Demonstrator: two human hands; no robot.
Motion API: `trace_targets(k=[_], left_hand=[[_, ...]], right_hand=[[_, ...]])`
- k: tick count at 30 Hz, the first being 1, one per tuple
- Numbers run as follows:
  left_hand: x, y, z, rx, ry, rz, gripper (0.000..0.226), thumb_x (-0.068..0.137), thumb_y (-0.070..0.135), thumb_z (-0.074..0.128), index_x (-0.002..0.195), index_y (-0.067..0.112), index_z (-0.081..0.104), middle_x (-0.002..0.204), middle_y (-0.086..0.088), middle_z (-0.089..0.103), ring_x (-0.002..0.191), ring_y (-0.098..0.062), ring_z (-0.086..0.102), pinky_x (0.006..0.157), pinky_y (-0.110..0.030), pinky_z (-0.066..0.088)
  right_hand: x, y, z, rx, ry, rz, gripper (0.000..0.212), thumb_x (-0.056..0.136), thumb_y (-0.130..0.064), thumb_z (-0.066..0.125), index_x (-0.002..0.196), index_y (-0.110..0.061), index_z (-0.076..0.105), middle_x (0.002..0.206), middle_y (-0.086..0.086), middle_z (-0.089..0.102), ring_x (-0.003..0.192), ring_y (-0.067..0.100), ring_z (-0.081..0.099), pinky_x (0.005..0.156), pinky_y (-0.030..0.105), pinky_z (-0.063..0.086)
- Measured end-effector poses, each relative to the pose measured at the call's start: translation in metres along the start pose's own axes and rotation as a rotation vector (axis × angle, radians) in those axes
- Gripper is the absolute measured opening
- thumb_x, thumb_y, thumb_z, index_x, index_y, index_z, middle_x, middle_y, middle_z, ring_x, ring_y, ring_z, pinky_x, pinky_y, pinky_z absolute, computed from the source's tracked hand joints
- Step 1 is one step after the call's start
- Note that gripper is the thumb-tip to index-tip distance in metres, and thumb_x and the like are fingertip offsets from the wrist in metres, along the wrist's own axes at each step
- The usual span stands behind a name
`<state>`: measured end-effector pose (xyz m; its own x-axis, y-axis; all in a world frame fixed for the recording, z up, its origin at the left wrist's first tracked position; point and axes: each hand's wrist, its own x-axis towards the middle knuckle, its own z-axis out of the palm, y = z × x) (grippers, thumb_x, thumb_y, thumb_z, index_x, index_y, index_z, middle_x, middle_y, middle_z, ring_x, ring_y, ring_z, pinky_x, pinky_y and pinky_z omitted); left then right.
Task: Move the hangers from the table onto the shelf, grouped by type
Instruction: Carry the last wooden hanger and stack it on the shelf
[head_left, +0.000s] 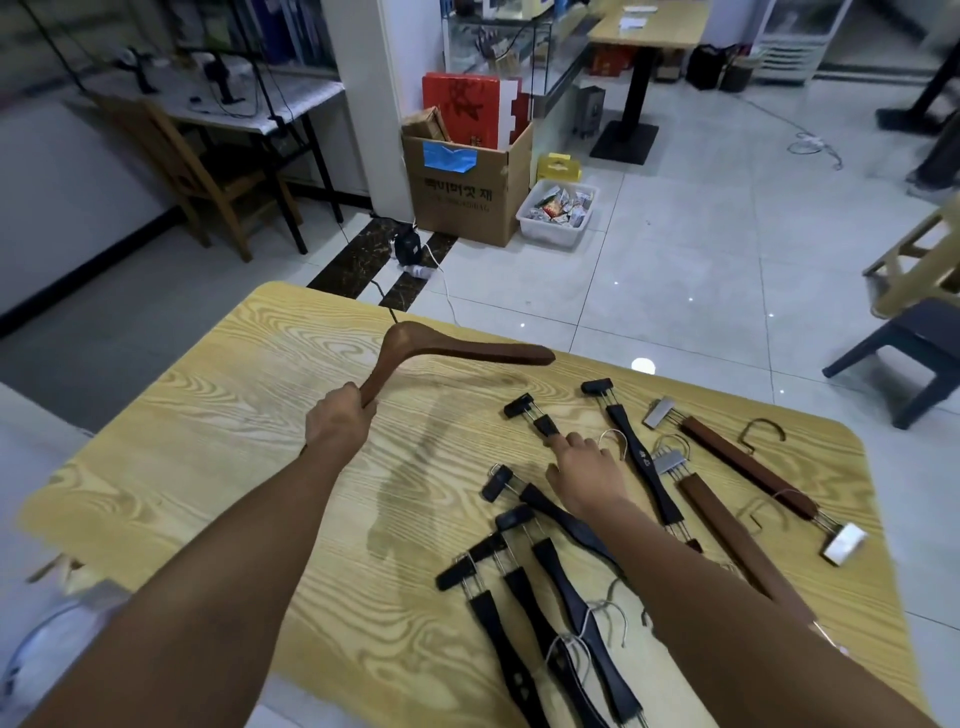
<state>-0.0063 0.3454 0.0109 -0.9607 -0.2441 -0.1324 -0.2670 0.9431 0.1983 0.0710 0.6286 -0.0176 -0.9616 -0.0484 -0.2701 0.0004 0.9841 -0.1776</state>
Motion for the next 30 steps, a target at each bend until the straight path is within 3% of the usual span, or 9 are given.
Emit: trace_targets(k=[3, 8, 14, 20, 26, 30], left_hand=[[-0.017, -0.002, -0.006, -0.075, 0.022, -0.037, 0.033, 0.094, 0.034, 0.052, 0.107, 0.004, 0.058, 0.103, -0.018, 0.064, 0.098, -0.037, 0.061, 0.079, -0.038, 0.046], [-0.043, -0.012, -0.012, -0.161, 0.047, -0.057, 0.032, 0.093, 0.033, 0.053, 0.105, 0.003, 0.059, 0.102, -0.019, 0.064, 0.097, -0.037, 0.061, 0.078, -0.038, 0.045], [-0.067, -0.019, -0.021, -0.187, 0.075, -0.058, 0.032, 0.094, 0.033, 0.053, 0.103, 0.002, 0.059, 0.101, -0.018, 0.064, 0.095, -0.037, 0.061, 0.073, -0.036, 0.042], [-0.089, -0.024, -0.025, -0.219, 0.106, -0.028, 0.033, 0.094, 0.035, 0.053, 0.1, 0.003, 0.058, 0.096, -0.018, 0.065, 0.09, -0.037, 0.062, 0.071, -0.036, 0.042], [-0.098, -0.027, -0.028, -0.23, 0.12, -0.023, 0.034, 0.094, 0.036, 0.052, 0.099, 0.003, 0.058, 0.094, -0.017, 0.065, 0.088, -0.037, 0.062, 0.072, -0.036, 0.043], [-0.106, -0.033, -0.023, -0.226, 0.133, -0.037, 0.037, 0.094, 0.036, 0.052, 0.103, 0.002, 0.06, 0.097, -0.019, 0.065, 0.091, -0.038, 0.062, 0.074, -0.039, 0.045]], right_hand=[[-0.022, -0.005, 0.01, 0.021, -0.011, -0.006, 0.038, 0.099, -0.023, 0.042, 0.136, -0.014, 0.045, 0.135, 0.009, 0.05, 0.125, 0.029, 0.045, 0.101, 0.039, 0.037], [-0.069, -0.028, 0.031, 0.089, -0.1, -0.017, 0.029, 0.098, -0.03, 0.044, 0.12, -0.013, 0.052, 0.12, 0.009, 0.06, 0.107, 0.031, 0.059, 0.081, 0.035, 0.047], [-0.133, -0.046, 0.073, 0.05, -0.226, 0.019, 0.037, 0.1, -0.04, 0.04, 0.119, -0.011, 0.053, 0.115, 0.011, 0.062, 0.106, 0.03, 0.062, 0.076, 0.034, 0.045], [-0.175, -0.044, 0.114, 0.009, -0.341, 0.124, 0.03, 0.098, -0.027, 0.049, 0.119, -0.009, 0.06, 0.106, 0.006, 0.063, 0.107, 0.024, 0.064, 0.084, 0.032, 0.05], [-0.187, -0.054, 0.13, -0.011, -0.274, 0.157, 0.036, 0.099, -0.031, 0.048, 0.127, -0.009, 0.047, 0.117, 0.005, 0.065, 0.107, 0.022, 0.064, 0.079, 0.03, 0.049], [-0.19, -0.054, 0.133, -0.054, -0.247, 0.155, 0.033, 0.1, -0.016, 0.045, 0.132, -0.007, 0.042, 0.116, 0.006, 0.066, 0.105, 0.021, 0.064, 0.077, 0.028, 0.049]])
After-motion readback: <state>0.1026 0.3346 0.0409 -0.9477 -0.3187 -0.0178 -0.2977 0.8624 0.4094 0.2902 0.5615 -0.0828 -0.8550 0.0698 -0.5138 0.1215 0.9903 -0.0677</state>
